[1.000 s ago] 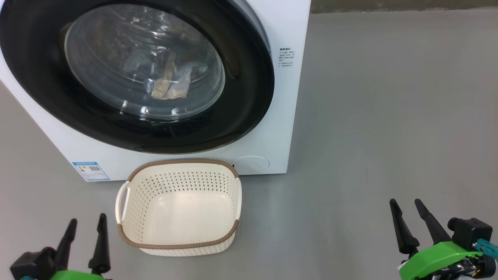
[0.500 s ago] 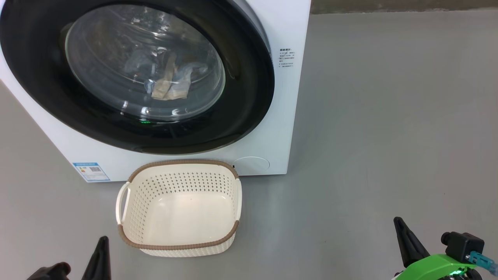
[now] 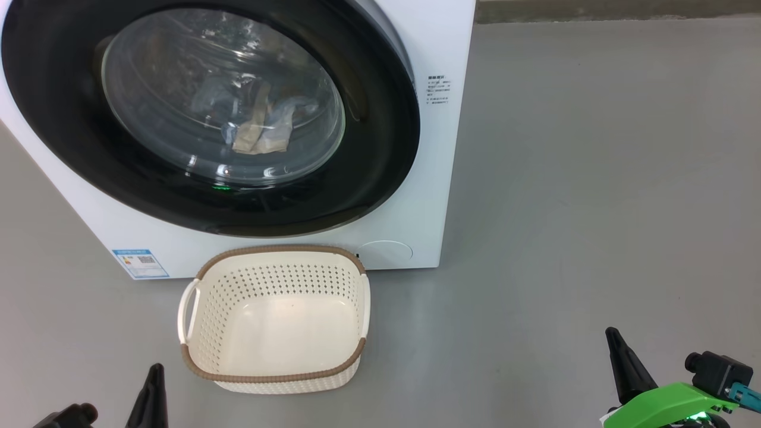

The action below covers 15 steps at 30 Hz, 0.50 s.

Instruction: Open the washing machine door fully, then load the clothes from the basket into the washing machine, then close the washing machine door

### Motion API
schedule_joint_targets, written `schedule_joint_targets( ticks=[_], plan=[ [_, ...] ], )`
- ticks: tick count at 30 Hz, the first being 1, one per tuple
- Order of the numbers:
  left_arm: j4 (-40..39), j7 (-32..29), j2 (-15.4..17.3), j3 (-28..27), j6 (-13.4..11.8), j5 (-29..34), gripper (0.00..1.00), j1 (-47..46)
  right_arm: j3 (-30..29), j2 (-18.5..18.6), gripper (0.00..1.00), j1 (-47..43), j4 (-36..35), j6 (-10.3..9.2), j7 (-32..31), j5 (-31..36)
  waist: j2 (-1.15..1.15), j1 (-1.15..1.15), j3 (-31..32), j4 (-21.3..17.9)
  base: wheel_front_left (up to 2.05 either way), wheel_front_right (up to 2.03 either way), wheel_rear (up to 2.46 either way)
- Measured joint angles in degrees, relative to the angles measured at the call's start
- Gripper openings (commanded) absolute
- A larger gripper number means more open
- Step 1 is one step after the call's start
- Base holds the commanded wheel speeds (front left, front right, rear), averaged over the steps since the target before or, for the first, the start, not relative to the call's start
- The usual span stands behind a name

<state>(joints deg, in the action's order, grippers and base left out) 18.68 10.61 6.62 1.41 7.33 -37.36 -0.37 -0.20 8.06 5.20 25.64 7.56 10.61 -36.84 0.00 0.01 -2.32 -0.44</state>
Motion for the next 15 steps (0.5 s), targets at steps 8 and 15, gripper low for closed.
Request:
schedule_joint_targets(
  ticks=[8, 15],
  plan=[
    [-0.13, -1.13, -0.31, -0.41, 0.0, -4.11, 0.0, -0.07, -0.51, -0.47, 0.0, 0.0, -0.77, 0.0, -1.23, -4.31, 0.0, 0.0, 0.17, 0.03, 0.0, 0.0, 0.0],
    [-0.23, -2.6, -0.58, -0.85, 0.0, -7.81, 0.0, -0.1, -0.87, -0.76, 0.0, 0.0, -1.43, 0.0, -2.45, -8.06, 0.0, 0.0, 0.32, 0.06, 0.0, 0.0, 0.0]
  ],
)
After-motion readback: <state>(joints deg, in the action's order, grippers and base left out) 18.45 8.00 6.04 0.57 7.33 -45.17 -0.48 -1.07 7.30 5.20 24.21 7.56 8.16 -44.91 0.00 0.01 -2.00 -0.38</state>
